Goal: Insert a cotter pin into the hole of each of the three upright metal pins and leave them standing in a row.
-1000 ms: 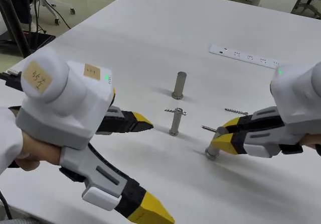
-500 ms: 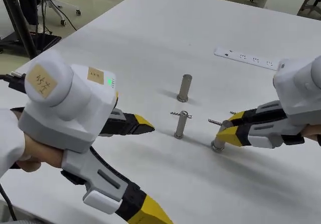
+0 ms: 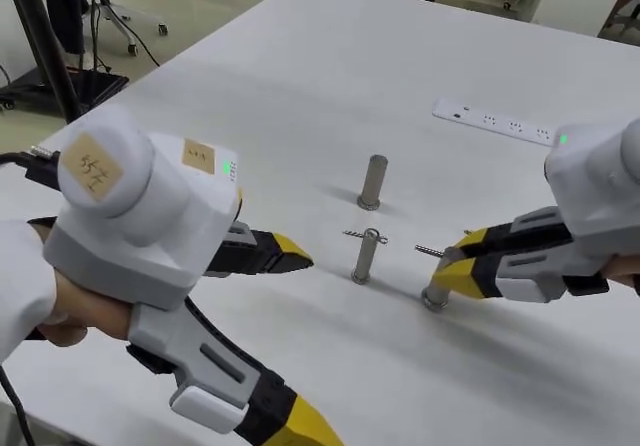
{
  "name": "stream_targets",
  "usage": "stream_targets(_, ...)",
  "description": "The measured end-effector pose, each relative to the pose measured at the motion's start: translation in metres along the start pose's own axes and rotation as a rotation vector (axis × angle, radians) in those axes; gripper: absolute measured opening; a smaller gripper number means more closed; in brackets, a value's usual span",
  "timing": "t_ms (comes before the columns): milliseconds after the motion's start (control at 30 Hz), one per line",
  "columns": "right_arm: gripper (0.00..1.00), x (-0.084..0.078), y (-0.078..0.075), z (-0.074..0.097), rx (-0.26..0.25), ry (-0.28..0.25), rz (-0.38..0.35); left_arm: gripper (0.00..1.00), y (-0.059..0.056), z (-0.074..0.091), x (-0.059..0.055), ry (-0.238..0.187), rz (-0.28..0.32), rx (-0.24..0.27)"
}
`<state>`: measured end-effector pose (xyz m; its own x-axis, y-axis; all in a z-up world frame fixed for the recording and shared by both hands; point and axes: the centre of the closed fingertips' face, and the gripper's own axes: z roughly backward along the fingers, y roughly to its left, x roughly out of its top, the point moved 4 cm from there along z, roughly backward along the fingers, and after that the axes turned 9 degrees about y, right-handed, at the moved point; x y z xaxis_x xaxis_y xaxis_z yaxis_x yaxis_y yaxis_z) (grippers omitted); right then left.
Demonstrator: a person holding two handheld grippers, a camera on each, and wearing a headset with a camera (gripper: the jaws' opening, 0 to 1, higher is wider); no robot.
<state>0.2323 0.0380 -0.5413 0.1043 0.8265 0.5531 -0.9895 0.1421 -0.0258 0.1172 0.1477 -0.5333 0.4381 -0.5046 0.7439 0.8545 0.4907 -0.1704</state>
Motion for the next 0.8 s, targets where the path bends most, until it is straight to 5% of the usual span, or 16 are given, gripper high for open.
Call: stream_targets(800,0.08,-0.0014,-0.0019,-0.0024,0.015,0.0,0.037,0.95,-0.0008,0.0,-0.007,0.024,0.005,-0.006)
